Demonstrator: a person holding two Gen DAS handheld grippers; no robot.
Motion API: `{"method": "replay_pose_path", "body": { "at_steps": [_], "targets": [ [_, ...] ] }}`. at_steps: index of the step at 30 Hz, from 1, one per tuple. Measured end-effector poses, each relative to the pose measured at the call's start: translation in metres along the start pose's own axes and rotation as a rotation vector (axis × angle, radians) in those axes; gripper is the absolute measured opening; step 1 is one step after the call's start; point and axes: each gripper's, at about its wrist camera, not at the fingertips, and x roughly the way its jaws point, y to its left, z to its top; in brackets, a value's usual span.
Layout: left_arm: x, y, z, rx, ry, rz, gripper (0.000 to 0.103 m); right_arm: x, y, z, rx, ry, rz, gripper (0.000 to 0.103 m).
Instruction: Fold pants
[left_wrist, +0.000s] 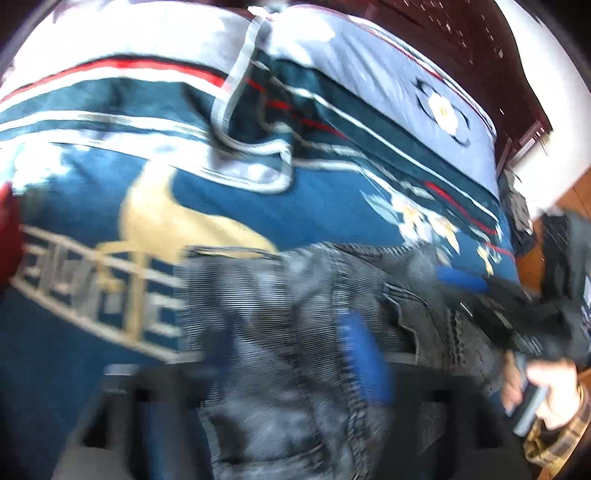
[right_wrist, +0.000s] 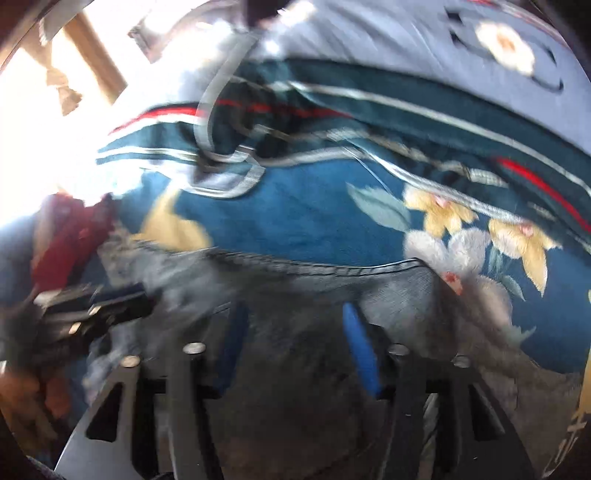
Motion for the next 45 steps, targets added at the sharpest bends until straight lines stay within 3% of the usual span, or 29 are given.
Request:
{"method": "replay_pose_path", "body": {
  "at_steps": [2,10,19,30,34,36,38,43,45],
  "targets": [
    [-0.018,0.010,-0.002,-0.018,-0.039,0.006,0.089,-0.019,0.017,-0.014,-0.042,-0.020,0.044,0.067],
    [-0.020,0.055,-0.013,-0.188,0.039,-0.011,0.089,-0.029,0.100,-0.078,-0.246,-0.048,0.104,0.068],
    [0.004,0.053,-0.018,-0.189,0.092,-0.010,0.089,0.006,0.156,-0.099,-0.453,0.020,0.070,0.068],
    [0.018,0.063,-0.014,-0.218,0.108,-0.025,0.089,0.042,0.172,-0.111,-0.623,0.012,-0.054,0.068],
    [0.017,0.068,-0.011,-0.250,0.091,-0.037,0.089,0.056,0.180,-0.124,-0.738,-0.038,-0.167,0.054],
    [0.016,0.071,-0.009,-0.266,0.086,-0.037,0.089,0.059,0.182,-0.126,-0.765,-0.062,-0.237,0.037],
    [0.016,0.073,-0.007,-0.279,0.082,-0.033,0.089,0.055,0.180,-0.122,-0.736,-0.067,-0.248,0.019],
    [0.016,0.076,-0.002,-0.316,0.074,-0.050,0.089,0.013,0.165,-0.098,-0.554,-0.119,-0.148,0.016],
    [0.017,0.077,-0.001,-0.346,0.066,-0.089,0.089,0.004,0.156,-0.089,-0.492,-0.129,-0.104,0.016]
  ]
}}
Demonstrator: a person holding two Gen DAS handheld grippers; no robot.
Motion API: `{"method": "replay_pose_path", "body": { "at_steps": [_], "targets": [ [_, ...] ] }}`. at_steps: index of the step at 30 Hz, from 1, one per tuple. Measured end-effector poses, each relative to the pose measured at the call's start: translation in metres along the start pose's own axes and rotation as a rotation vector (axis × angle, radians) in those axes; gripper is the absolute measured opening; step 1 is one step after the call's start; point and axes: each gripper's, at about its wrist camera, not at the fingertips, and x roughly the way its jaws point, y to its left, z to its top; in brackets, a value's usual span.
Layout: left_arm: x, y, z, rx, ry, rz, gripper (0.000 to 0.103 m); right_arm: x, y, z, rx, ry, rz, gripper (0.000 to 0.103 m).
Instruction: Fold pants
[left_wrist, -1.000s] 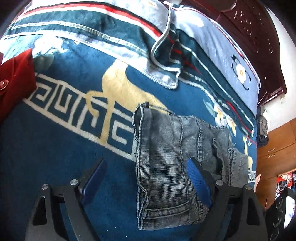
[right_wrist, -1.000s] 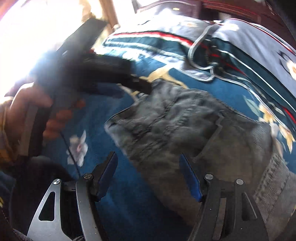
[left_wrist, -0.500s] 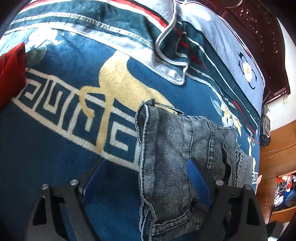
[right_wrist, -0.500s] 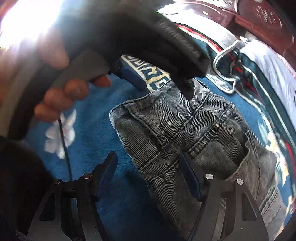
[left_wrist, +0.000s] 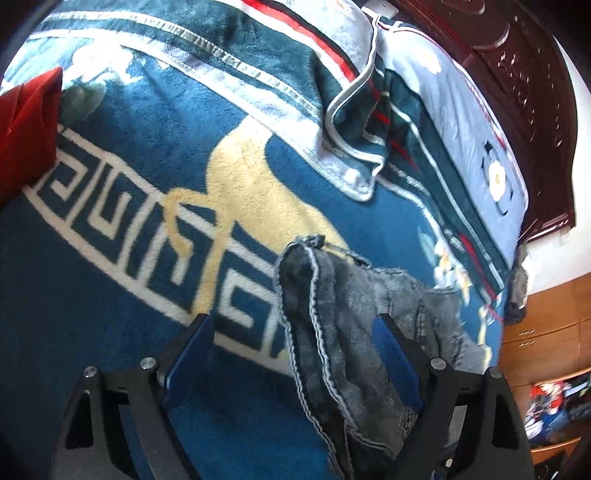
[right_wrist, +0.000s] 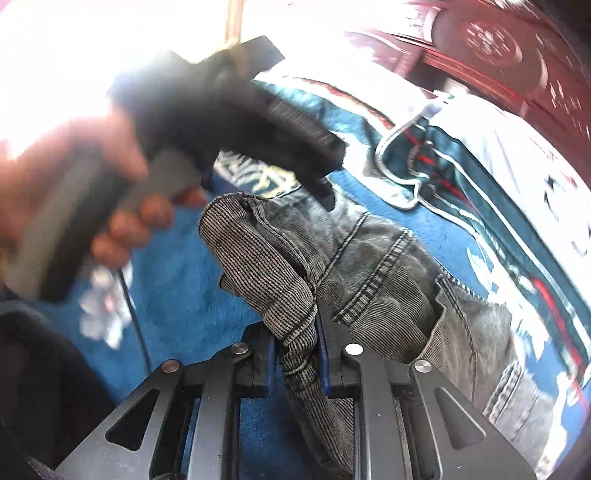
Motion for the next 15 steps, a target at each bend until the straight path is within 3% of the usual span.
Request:
{"method": "replay_pose_path", "body": {
  "at_steps": [3,8,11,13,15],
  "targets": [
    [0.005,0.002,-0.001,-0.069,0.010,-0.064,0.088,-0.004,-0.010,0.002,0.063,-0.006,0.037,0.016],
    [0.019,-0.006,-0.006,-0.069,0.035,-0.060,0.080,-0.003,-0.007,-0.001,0.065,-0.011,0.052,0.016],
    [0.023,-0.008,-0.008,-0.078,0.050,-0.106,0.055,-0.004,-0.007,-0.002,0.075,-0.013,0.057,0.016],
    [0.024,-0.010,-0.009,-0.087,0.058,-0.150,0.025,-0.004,-0.008,-0.002,0.085,-0.015,0.057,0.016],
    [0.019,-0.021,-0.011,-0.032,0.031,-0.134,0.021,-0.005,-0.009,-0.001,0.094,-0.015,0.061,0.016]
  ]
}}
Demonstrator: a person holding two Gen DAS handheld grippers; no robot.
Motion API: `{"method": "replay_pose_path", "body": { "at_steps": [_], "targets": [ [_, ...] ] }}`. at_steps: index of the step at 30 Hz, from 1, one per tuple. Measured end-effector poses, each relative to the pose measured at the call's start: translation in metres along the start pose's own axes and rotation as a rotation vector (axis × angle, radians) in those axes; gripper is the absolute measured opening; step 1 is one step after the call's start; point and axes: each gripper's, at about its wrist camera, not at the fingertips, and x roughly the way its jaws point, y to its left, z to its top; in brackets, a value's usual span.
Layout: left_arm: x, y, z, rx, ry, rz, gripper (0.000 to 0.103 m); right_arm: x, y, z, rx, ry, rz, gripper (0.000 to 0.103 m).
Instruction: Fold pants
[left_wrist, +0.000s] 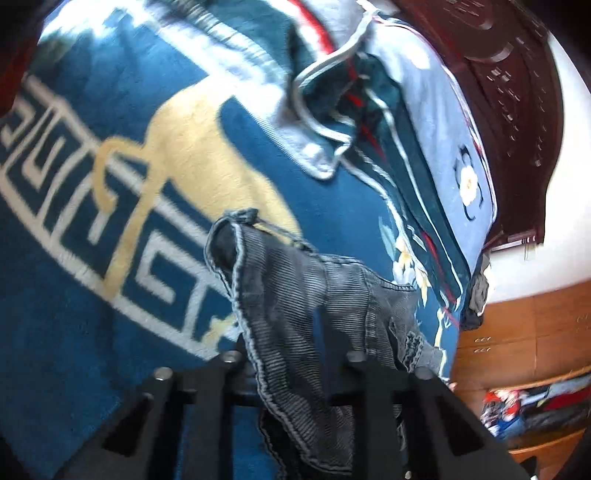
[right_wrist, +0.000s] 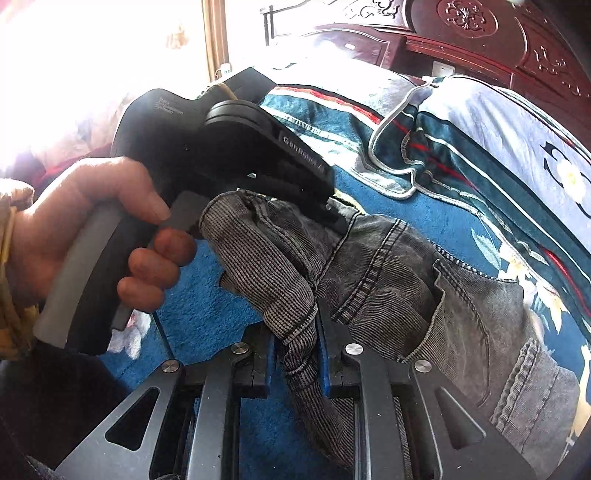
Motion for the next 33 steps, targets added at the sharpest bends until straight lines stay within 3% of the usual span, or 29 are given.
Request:
{"method": "replay_pose_path", "body": {
  "at_steps": [3,19,33],
  "targets": [
    [-0.006,-0.018,-0.003,0.078,-0.029,0.042,0.017,-0.004,-0.002,0.000,0.013,-0.007,0.001,0.016],
    [-0.032,-0.094,-0.013,0.213,-0.080,0.096,0.015,-0.052,-0.019,-0.007,0.078,-0.070,-0.023,0.015],
    [-0.012,-0.225,-0.056,0.447,-0.071,0.089,0.012,-0.123,-0.095,-0.053,0.376,-0.178,0.015,0.015]
  ]
}}
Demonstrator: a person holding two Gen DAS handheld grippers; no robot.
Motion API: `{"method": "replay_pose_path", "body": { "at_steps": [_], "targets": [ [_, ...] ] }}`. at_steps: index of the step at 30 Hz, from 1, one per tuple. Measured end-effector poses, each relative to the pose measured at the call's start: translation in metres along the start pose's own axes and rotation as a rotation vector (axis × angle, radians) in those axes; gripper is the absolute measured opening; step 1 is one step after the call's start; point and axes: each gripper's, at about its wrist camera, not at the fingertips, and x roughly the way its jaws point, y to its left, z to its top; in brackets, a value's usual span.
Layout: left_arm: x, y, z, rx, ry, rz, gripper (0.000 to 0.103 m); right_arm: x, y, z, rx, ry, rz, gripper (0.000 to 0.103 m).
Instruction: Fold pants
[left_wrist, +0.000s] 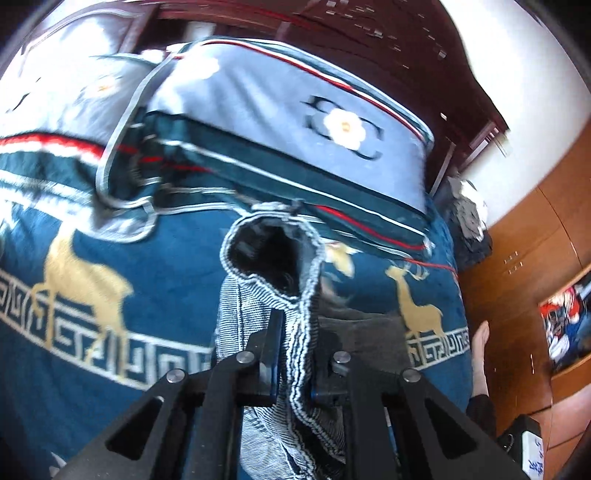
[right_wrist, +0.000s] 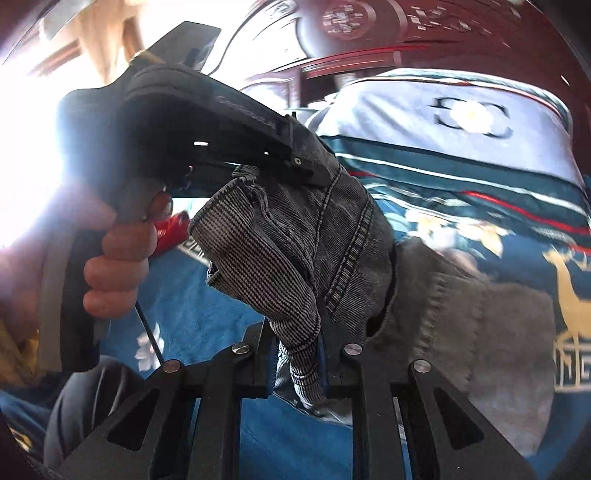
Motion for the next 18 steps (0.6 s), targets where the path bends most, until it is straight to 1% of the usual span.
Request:
{"method": "replay_pose_path", "body": {
  "at_steps": [3,5,8,14,18],
  "targets": [
    [0.013,-0.036,0.000,0.047,0.019,-0.019,0.012,-0.014,-0.020,-0.004,0.061,-0.010,0.000,0.015],
    [0.025,-0.061,-0.004,0.080,0.029,-0.053,0.012,-0.026,-0.035,-0.011,0.101,-0.014,-0.005,0.015],
    [0.046,-0.094,-0.011,0.114,0.058,-0.069,0.012,-0.041,-0.055,-0.019,0.143,-0.018,-0.022,0.015],
    [0.099,-0.142,-0.027,0.171,0.152,-0.034,0.012,-0.055,-0.095,-0.042,0.253,-0.005,-0.040,0.015],
    [0.136,-0.154,-0.036,0.162,0.216,-0.015,0.013,-0.051,-0.124,-0.058,0.359,0.005,-0.036,0.015]
  ]
}}
